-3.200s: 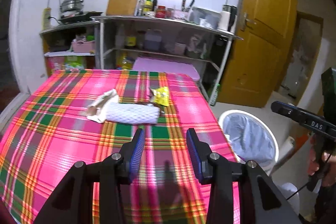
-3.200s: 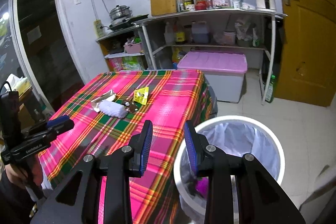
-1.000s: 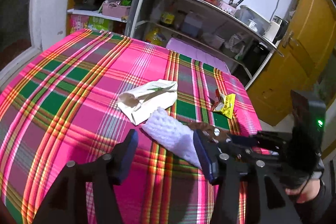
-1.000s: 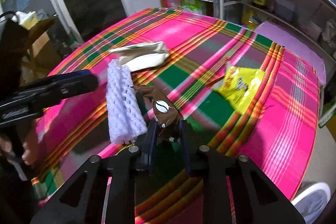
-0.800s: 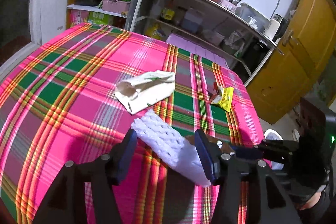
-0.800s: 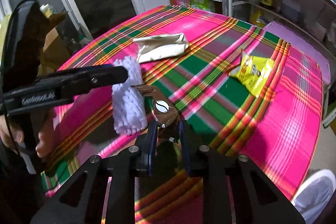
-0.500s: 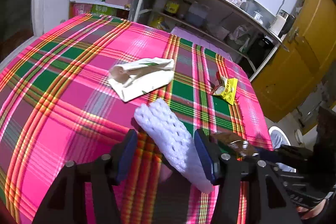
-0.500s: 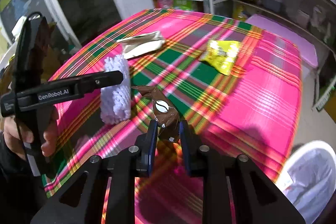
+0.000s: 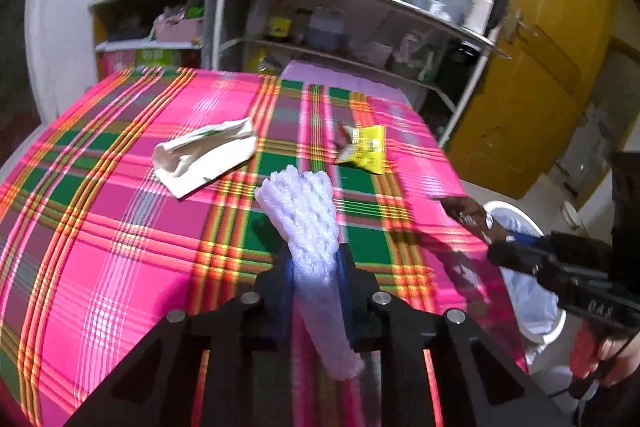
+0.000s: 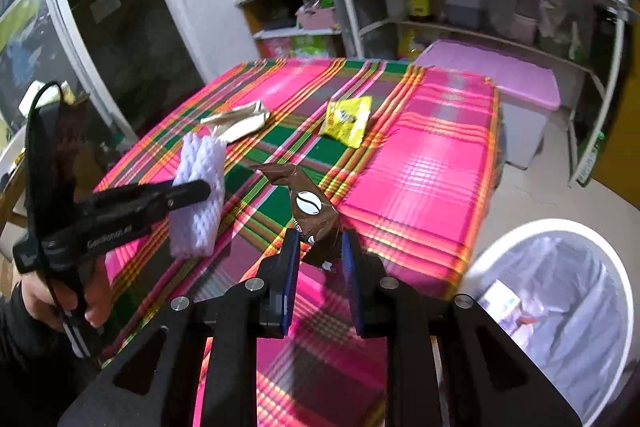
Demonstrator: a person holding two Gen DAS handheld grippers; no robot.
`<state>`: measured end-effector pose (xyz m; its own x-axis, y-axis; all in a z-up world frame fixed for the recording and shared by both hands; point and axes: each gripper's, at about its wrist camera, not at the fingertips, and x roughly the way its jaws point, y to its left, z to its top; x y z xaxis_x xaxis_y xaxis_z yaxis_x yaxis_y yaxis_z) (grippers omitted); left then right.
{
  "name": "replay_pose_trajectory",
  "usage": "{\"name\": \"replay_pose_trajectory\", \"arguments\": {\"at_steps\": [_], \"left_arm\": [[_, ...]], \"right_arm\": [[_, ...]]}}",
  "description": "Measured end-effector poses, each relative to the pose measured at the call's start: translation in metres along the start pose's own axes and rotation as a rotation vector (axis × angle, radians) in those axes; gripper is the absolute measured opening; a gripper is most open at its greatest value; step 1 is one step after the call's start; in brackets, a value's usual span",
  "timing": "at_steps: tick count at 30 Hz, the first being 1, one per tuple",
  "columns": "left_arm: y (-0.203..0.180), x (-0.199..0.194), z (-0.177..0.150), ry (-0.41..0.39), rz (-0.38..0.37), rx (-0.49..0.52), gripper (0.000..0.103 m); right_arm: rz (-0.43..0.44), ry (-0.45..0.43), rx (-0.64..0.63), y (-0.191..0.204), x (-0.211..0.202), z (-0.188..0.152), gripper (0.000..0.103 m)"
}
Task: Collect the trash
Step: 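Carry the foam net and brown wrapper over the bin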
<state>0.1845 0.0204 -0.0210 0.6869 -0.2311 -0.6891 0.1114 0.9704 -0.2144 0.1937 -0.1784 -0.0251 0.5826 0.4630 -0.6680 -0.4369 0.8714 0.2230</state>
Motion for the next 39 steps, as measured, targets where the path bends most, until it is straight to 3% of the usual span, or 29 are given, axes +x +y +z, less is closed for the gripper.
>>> {"name": "replay_pose_trajectory", "arguments": {"at_steps": [9,22,29,39], "left_arm": [[-0.048,-0.042,-0.014,-0.065,-0.027,0.075,0.021],[-0.102,-0.078,-0.026,-0.117,-0.092,0.163,0.021],[-0.128,-0.074,-0.027,-0.112,-0.144,0.203,0.021],[-0.166,-0.032,-0.026,-0.047,-0.246,0.248,0.021]], "right_arm": [[-0.061,-0.106,0.044,-0.002,-0.061,-0.019,0.022],[-0.137,-0.178,0.111,-0.015,-0.118,-0.048,0.022],[-0.177,-0.189,0.151,-0.030,-0.132,-0.060,0.022],[-0.258,-0.169,0.250,-0.071,-0.139,-0.081,0.022]]}}
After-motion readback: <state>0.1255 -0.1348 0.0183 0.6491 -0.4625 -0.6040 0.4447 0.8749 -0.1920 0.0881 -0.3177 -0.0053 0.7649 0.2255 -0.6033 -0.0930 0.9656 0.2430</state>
